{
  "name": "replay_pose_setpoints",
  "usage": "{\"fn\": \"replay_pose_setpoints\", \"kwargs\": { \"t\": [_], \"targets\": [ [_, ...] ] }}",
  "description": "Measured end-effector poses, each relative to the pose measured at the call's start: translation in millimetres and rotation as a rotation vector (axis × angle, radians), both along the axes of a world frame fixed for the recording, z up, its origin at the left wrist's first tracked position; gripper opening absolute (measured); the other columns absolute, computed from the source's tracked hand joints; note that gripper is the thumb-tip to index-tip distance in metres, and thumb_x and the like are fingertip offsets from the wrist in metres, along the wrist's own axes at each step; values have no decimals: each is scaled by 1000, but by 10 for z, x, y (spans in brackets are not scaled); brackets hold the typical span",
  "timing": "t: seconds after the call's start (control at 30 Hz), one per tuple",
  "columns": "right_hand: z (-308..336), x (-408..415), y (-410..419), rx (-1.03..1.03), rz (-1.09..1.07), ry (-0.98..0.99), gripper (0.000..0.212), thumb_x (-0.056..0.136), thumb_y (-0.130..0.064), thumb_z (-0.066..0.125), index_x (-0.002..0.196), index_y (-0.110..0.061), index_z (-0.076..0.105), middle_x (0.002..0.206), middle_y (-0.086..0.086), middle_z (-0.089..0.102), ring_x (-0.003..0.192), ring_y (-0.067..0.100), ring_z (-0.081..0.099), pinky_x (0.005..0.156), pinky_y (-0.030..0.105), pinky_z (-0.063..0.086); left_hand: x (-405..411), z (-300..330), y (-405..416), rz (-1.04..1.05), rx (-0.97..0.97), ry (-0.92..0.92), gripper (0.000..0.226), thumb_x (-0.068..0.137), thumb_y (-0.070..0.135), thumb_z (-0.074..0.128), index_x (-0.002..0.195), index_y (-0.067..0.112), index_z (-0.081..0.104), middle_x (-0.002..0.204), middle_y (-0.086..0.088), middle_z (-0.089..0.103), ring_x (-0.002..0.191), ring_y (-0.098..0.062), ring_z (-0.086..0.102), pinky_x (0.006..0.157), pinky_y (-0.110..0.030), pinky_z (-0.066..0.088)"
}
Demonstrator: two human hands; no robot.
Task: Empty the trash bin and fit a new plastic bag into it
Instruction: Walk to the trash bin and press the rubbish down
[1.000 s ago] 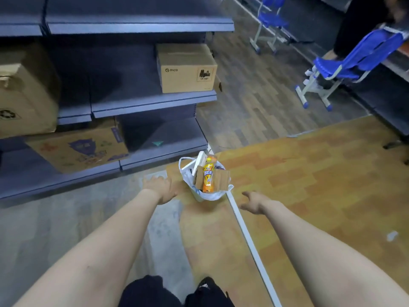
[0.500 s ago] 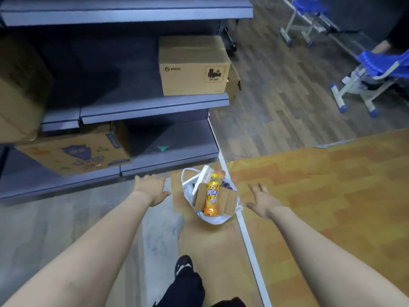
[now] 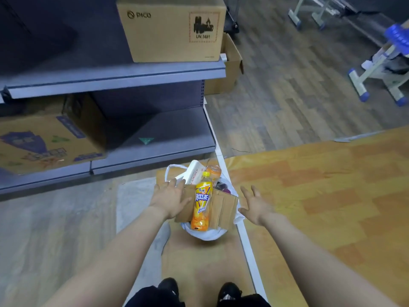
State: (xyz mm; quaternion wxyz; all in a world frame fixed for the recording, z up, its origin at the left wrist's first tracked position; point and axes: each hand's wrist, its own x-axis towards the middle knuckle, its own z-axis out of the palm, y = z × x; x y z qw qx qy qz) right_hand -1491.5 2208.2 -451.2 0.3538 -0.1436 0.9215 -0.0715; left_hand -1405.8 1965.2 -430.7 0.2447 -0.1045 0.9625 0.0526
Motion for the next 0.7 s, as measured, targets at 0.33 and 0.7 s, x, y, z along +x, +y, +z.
{"fn": "replay_pose_setpoints", "kwargs": {
  "t": [0.33, 0.7],
  "targets": [
    [-1214, -225, -231, -170, 210, 291, 80, 90, -52, 49, 151, -29, 2, 160, 5, -6, 145, 26, 15, 112, 39, 33, -261, -1355, 26, -55, -80, 276, 75, 92, 59, 35, 151, 22, 9, 160, -11, 4, 146, -29, 13, 116, -51, 14],
    [-1841, -175, -492, -306, 537, 724, 87, 82, -69, 42, 150, -34, 0, 160, -1, -7, 146, 19, 14, 107, 47, 36, -330, -1968, -13, -88, -15, 626, 81, 85, 64, 46, 151, 25, 19, 160, -8, 2, 144, -28, 19, 111, -45, 30]
  ]
}}
